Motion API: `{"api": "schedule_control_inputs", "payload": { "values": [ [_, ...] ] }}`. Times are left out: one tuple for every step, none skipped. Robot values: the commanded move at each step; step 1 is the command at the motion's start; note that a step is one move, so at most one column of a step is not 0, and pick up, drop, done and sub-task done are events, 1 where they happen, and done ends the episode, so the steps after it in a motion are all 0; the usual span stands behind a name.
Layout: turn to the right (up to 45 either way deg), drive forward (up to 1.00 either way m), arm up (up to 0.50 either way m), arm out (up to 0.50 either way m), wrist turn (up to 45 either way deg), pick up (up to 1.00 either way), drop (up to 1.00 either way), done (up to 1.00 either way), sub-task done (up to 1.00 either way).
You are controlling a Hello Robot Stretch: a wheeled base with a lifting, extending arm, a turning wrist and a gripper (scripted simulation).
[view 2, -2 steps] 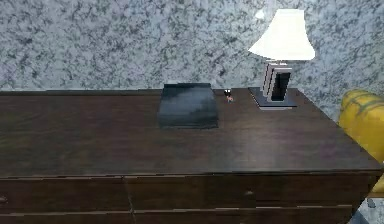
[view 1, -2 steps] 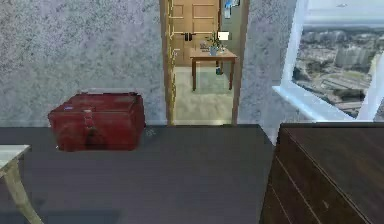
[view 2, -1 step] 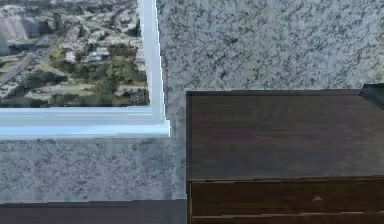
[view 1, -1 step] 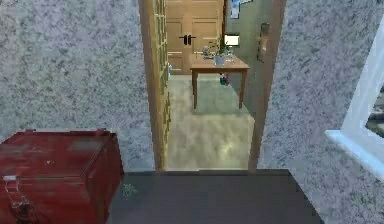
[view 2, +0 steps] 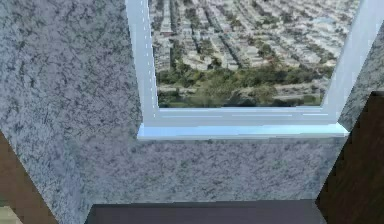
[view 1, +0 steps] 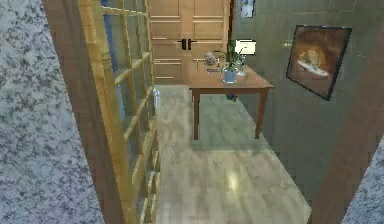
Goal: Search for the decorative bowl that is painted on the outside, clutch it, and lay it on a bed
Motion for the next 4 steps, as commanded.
{"api": "schedule_control_inputs", "payload": {
  "values": [
    [0.0, 0.60, 0.00, 0.00, 0.0, 0.00, 0.00, 0.00, 0.00],
    [0.0, 1.00, 0.00, 0.00, 0.0, 0.00, 0.00, 0.00, 0.00],
    [-18.0, 0.00, 0.00, 0.00, 0.0, 0.00, 0.00, 0.00, 0.00],
    [0.0, 0.10, 0.00, 0.00, 0.0, 0.00, 0.00, 0.00, 0.00]
  ]
}}
